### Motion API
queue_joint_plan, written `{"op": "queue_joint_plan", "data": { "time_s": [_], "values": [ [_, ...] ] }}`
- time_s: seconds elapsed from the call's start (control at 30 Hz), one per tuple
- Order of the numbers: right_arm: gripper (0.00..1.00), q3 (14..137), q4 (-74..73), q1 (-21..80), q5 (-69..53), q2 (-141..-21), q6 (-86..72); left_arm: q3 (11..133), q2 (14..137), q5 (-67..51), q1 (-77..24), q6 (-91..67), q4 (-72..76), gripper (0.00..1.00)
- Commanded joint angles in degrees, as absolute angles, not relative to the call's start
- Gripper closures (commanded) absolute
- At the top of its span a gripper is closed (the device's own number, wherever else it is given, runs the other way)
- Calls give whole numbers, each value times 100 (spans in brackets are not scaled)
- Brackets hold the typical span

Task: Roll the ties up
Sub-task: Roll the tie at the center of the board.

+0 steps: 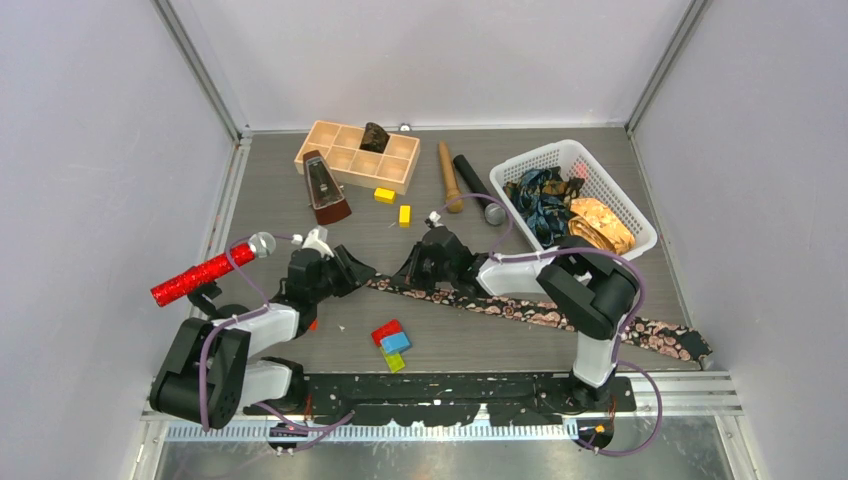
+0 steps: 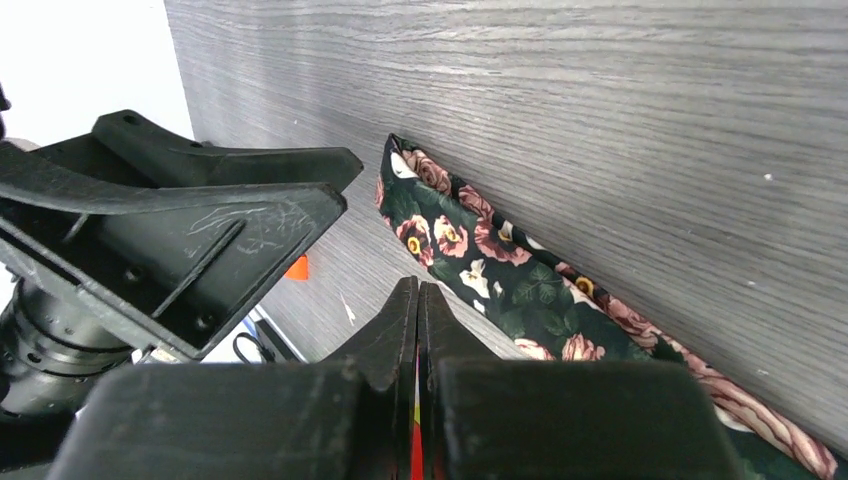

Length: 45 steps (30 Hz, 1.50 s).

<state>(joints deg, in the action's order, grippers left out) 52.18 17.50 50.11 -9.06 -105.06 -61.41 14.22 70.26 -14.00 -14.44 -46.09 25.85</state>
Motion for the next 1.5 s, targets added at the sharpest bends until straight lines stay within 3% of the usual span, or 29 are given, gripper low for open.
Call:
{"op": "queue_joint_plan", "data": {
  "time_s": [0.0,0.33,0.6,0.9,1.17,1.47],
  "values": [
    [100,5422,1770,5011,-814,-10624,-6112,1417,7015,-1635,-1406,-4564,3072,55],
    [100,5481,1469,4931,-692,-10912,-6153,1391,6823,-1444,-1411,-4458,2712,54],
    [100,5495,1050,4935,-514,-10863,-6125,1468,7026,-1751,-1406,-4321,2558,38],
    [100,5531,720,4931,-393,-10899,-6083,1412,7380,-2033,-1406,-4348,2964,36],
    [100,5511,767,4931,-459,-10919,-6100,1441,7593,-2274,-1409,-4379,3103,40],
    [100,5493,788,4931,-461,-10943,-6121,1496,7422,-2327,-1407,-4438,3141,58]
  ]
}}
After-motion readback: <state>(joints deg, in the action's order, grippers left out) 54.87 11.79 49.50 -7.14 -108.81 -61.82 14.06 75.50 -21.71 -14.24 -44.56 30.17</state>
